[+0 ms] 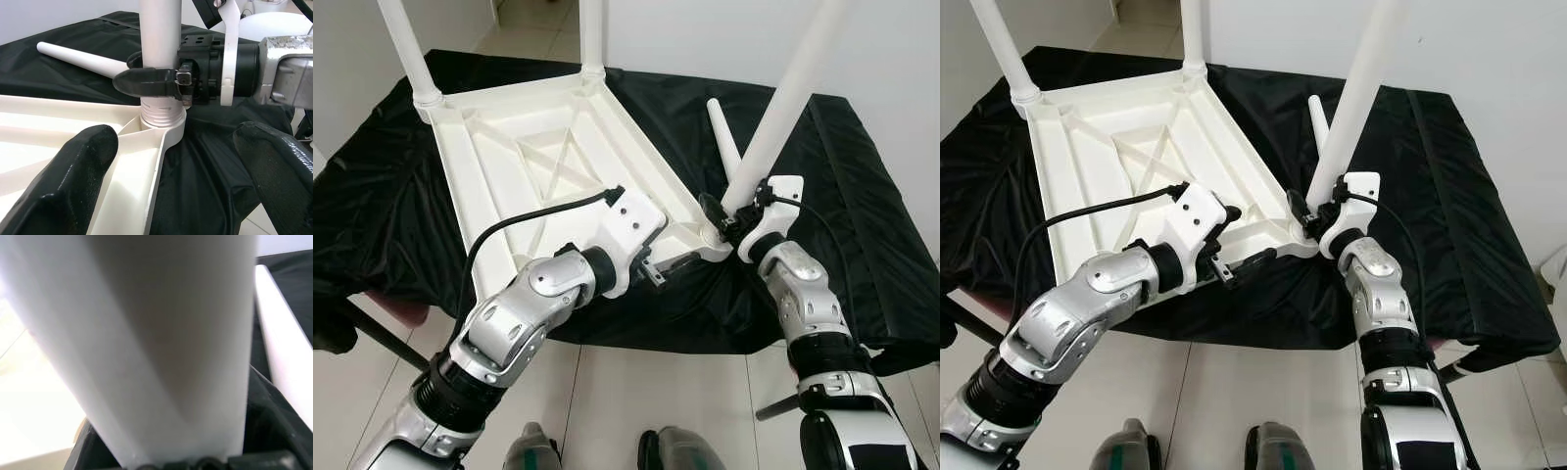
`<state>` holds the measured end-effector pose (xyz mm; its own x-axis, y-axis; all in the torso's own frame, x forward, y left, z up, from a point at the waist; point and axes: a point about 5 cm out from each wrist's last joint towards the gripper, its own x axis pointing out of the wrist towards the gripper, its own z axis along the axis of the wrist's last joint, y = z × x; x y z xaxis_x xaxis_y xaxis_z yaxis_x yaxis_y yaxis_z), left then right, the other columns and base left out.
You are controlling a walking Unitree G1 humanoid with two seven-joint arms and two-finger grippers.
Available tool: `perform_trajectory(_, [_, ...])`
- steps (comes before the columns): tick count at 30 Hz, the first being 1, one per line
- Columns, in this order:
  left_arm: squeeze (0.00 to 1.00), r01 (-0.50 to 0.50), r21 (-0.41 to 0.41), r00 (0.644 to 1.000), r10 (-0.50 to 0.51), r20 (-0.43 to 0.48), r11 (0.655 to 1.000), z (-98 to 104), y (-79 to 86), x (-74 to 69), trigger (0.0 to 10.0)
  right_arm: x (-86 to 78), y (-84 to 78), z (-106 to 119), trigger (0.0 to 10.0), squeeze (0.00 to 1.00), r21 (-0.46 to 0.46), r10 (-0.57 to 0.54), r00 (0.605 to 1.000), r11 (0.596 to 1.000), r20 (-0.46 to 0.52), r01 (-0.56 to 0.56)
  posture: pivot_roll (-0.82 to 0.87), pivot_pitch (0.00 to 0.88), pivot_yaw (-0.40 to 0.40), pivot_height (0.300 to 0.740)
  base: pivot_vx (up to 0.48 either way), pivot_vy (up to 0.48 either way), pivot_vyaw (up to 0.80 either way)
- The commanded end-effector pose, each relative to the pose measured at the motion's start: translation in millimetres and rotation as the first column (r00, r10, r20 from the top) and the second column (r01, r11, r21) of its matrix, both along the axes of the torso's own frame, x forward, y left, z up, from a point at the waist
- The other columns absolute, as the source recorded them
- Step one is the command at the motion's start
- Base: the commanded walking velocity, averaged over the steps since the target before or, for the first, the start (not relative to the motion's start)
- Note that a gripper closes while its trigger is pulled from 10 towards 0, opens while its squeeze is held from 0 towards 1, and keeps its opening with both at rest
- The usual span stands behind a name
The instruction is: Building children table
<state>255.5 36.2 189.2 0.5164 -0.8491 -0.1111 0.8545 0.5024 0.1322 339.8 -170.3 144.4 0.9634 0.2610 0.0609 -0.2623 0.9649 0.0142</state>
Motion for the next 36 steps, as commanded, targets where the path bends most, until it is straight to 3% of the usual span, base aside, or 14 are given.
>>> perform_trajectory(1, [0.00, 0.065, -0.004, 0.998, -0.065, -0.007, 0.998, 2, -1.0, -5.4, 10.0, -0.1, 0.0, 2, 10.0, 0.00, 0.057, -0.091, 0.996, 0.994, -0.005, 0.091, -0.04, 0.041, -0.026, 0.740, 0.000, 0.000, 0.00])
perform_trajectory(8, [0.00, 0.069, -0.007, 0.997, -0.069, -0.014, 0.998, 1, -2.6, -7.5, 10.0, -4.8, 10.8, 2, 10.0, 0.00, 0.089, -0.227, 0.974, 0.970, 0.002, 0.226, -0.04, 0.044, -0.033, 0.740, 0.000, 0.000, 0.00])
perform_trajectory(9, [0.00, 0.071, -0.009, 0.997, -0.071, -0.016, 0.997, 1, -3.3, -8.4, 10.0, -7.1, 12.0, 2, 10.0, 0.00, 0.093, -0.289, 0.957, 0.953, 0.002, 0.288, -0.04, 0.044, -0.034, 0.740, 0.000, 0.000, 0.00])
perform_trajectory(11, [0.00, 0.071, -0.009, 0.997, -0.071, -0.016, 0.997, 1, -3.3, -8.4, 10.0, -7.1, 12.0, 2, 10.0, 0.00, 0.093, -0.289, 0.957, 0.953, 0.002, 0.288, -0.04, 0.044, -0.034, 0.740, 0.000, 0.000, 0.00])
perform_trajectory(14, [0.00, 0.076, -0.013, 0.997, -0.076, -0.019, 0.997, 1, -4.9, -10.5, 10.0, -13.8, 15.7, 3, 10.0, 0.00, 0.088, -0.415, 0.910, 0.906, 0.000, 0.413, -0.04, 0.043, -0.037, 0.740, 0.000, 0.000, 0.00])
perform_trajectory(19, [0.00, 0.077, -0.013, 0.997, -0.077, -0.018, 0.997, 1, -5.8, -10.4, 10.0, -18.9, 25.0, -1, 10.0, 0.00, 0.100, -0.463, 0.886, 0.881, -0.028, 0.463, -0.03, 0.035, -0.043, 0.740, 0.000, 0.000, 0.00])
perform_trajectory(26, [0.00, 0.081, -0.012, 0.997, -0.081, -0.019, 0.997, 0, -6.4, -10.9, 10.0, -18.3, 25.5, 3, 10.0, 0.04, 0.098, -0.443, 0.897, 0.892, -0.009, 0.441, -0.04, 0.028, -0.042, 0.740, 0.000, 0.000, 0.00])
perform_trajectory(27, [0.00, 0.081, -0.012, 0.997, -0.082, -0.018, 0.997, 0, -6.4, -10.7, 10.0, -17.5, 25.5, 3, 10.0, 1.00, 0.107, -0.423, 0.906, 0.901, -0.010, 0.421, -0.04, 0.026, -0.042, 0.740, 0.000, 0.000, 0.00])
perform_trajectory(36, [0.00, 0.082, -0.009, 0.997, -0.082, -0.014, 0.997, 0, -5.9, -10.6, 10.0, -19.3, 28.9, 6, 10.0, 1.00, 0.123, -0.247, 0.969, 0.962, 0.009, 0.244, -0.03, 0.019, -0.044, 0.740, 0.000, 0.000, 0.00])
